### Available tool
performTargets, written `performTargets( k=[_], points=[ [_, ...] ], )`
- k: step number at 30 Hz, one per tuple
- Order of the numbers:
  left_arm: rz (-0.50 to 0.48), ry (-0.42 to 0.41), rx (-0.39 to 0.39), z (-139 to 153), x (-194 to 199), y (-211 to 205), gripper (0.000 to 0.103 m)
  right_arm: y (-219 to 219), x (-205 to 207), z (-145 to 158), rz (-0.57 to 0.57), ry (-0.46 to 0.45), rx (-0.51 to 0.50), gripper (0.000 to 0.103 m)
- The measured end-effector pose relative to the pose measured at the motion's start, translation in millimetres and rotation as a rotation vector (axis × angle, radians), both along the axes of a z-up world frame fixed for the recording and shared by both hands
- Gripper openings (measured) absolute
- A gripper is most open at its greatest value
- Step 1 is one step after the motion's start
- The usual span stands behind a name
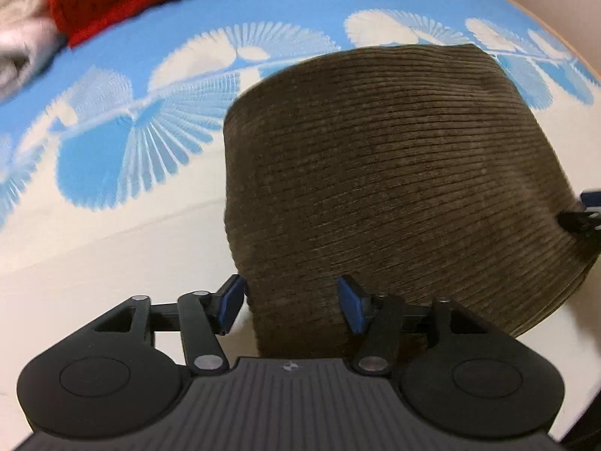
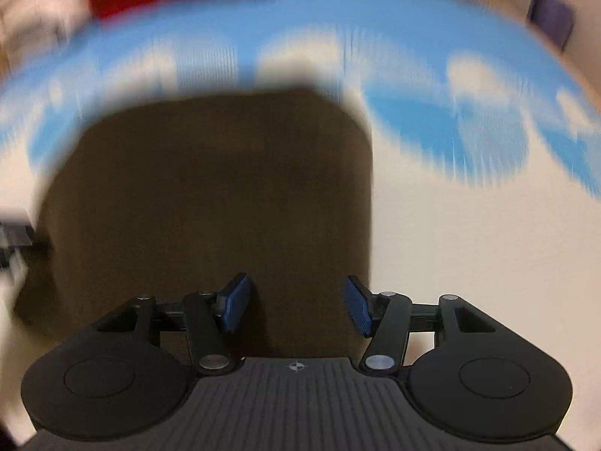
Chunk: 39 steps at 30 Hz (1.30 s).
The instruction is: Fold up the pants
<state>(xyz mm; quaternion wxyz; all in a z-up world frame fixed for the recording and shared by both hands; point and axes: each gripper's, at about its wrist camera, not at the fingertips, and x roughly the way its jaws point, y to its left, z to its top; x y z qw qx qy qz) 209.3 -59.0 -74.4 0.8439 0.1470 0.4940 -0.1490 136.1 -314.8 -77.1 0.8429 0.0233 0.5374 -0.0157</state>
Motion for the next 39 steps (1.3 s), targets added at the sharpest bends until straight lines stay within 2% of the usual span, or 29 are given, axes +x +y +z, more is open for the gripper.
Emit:
performTargets(
  k=[2,5,7,11,14,16,18,21,25,28,30,32,39],
  points=[
    [-0.027,-0.083,-0.004,17.9,-12.9,-2.3,0.066,1.1,-12.3,7.1,0.01,-0.036,-0.028,0.06],
    [-0.058,-0.249,-0.052,52.8,-39.1,1.4,0.086,-4.7,-32.8,37.1,-0.049,-0.159,0.016,0.06],
    [-0.042,-0.332,-0.058,74.7,-54.8,4.5,0.087,-8.6,-50.1,58.4,-0.093,-0.245,0.053,0.062],
    [0.003,-0.437,-0.108,118.0,-91.4,15.2,0.09,-6.0,-93.9,100.9,-0.098,-0.445,0.073,0.086],
    [0.027,-0.476,-0.108,135.5,-127.5,17.4,0.091,1.9,-124.9,120.9,-0.083,-0.566,0.086,0.095],
    [0.052,-0.442,-0.136,138.2,-151.6,22.1,0.091,7.4,-144.6,127.7,-0.081,-0.627,0.092,0.102],
    [0.087,-0.405,-0.155,131.8,-168.3,23.9,0.103,10.3,-163.0,128.6,-0.091,-0.666,0.087,0.102],
    [0.151,-0.393,-0.153,113.2,-196.3,22.9,0.103,13.8,-182.7,120.7,-0.116,-0.66,0.121,0.102],
    [0.212,-0.263,-0.152,89.1,-197.8,21.9,0.103,26.4,-182.8,104.0,-0.113,-0.585,0.114,0.102],
    [0.232,-0.271,-0.133,86.3,-192.2,24.6,0.103,32.7,-178.3,95.1,-0.122,-0.517,0.097,0.102],
    [0.261,-0.248,-0.143,83.7,-188.3,26.7,0.103,35.5,-174.5,88.9,-0.126,-0.478,0.114,0.102],
    [0.272,-0.224,-0.165,82.5,-186.4,28.6,0.103,38.5,-171.2,87.1,-0.126,-0.47,0.122,0.102],
    [0.258,-0.221,-0.142,76.3,-179.8,21.0,0.103,51.3,-164.0,81.3,-0.106,-0.444,0.113,0.102]
  ],
)
